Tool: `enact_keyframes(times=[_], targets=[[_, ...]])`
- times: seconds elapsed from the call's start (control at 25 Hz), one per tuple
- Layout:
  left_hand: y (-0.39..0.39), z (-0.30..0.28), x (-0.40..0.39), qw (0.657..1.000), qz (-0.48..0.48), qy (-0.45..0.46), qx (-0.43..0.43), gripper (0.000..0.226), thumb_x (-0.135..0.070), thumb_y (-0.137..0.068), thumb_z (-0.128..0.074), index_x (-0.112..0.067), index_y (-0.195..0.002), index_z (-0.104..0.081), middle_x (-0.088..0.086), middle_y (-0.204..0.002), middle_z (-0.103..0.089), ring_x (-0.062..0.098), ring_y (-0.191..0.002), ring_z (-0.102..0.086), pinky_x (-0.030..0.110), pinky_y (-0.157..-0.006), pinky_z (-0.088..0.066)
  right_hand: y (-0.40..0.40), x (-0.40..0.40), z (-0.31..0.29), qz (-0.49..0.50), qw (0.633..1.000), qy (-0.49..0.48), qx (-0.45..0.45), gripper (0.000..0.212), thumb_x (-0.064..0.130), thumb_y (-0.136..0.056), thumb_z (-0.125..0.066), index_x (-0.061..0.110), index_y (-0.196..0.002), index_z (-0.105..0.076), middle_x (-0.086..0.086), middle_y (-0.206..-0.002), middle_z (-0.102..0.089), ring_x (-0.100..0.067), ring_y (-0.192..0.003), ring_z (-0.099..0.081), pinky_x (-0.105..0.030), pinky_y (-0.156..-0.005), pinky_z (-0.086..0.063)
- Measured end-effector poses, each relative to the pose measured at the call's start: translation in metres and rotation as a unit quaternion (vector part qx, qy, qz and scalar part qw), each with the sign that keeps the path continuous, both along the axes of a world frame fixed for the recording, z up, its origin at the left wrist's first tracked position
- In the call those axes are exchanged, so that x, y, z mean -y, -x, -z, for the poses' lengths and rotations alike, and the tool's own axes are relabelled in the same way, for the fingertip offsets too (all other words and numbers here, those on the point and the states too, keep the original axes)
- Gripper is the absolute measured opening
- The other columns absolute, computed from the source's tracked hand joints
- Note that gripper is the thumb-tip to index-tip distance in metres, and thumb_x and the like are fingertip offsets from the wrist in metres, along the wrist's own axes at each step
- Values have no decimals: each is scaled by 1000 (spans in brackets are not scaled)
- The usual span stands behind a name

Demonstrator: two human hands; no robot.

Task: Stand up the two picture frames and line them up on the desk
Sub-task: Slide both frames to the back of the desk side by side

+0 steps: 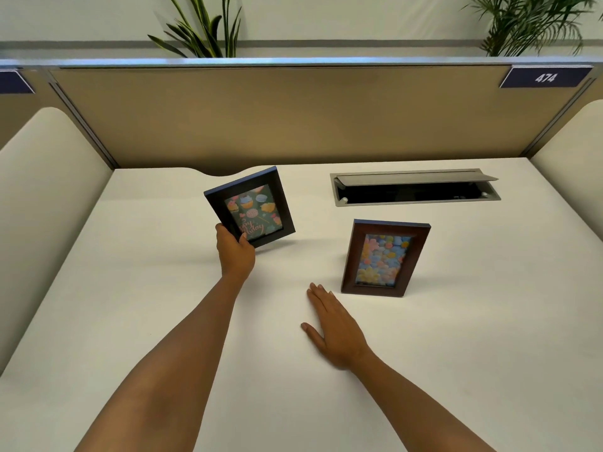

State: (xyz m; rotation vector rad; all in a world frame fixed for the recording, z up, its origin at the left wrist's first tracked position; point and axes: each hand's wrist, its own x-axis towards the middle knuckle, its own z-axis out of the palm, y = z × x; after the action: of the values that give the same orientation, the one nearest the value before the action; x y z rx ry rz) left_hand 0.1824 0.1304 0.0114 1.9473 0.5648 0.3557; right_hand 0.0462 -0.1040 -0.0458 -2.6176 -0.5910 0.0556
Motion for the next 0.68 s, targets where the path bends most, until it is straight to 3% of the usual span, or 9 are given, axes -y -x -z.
enact_keyframes(times=[0.16, 0.28, 0.68], targets=[[-33, -1, -23, 999, 38, -28, -17, 34, -1, -94, -56, -5, -125, -40, 17, -133, -52, 31, -127, -50, 27, -92, -43, -2, 0, 3, 15, 1000, -4, -5, 68, 53, -102, -39, 21, -158, -17, 12, -165, -11, 1, -152, -2, -25, -125, -9], [-56, -3, -40, 996, 75, -48, -32, 37, -1, -94, -56, -6, -127, -40, 17, -136, -50, 32, -130, -48, 38, -99, -47, -3, 1, 2, 27, 999, -12, -12, 67, 57, -101, -39, 28, -158, -16, 18, -165, -10, 4, -151, -2, -21, -123, -8], [-107, 6, -55, 983, 130, -79, -99, 41, 2, -94, -54, -7, -130, -37, 15, -140, -47, 33, -133, -45, 44, -103, -45, -5, 2, 7, 40, 999, -16, -12, 67, 57, -100, -43, 28, -157, -23, 21, -163, -14, 4, -151, -7, -16, -123, -7]])
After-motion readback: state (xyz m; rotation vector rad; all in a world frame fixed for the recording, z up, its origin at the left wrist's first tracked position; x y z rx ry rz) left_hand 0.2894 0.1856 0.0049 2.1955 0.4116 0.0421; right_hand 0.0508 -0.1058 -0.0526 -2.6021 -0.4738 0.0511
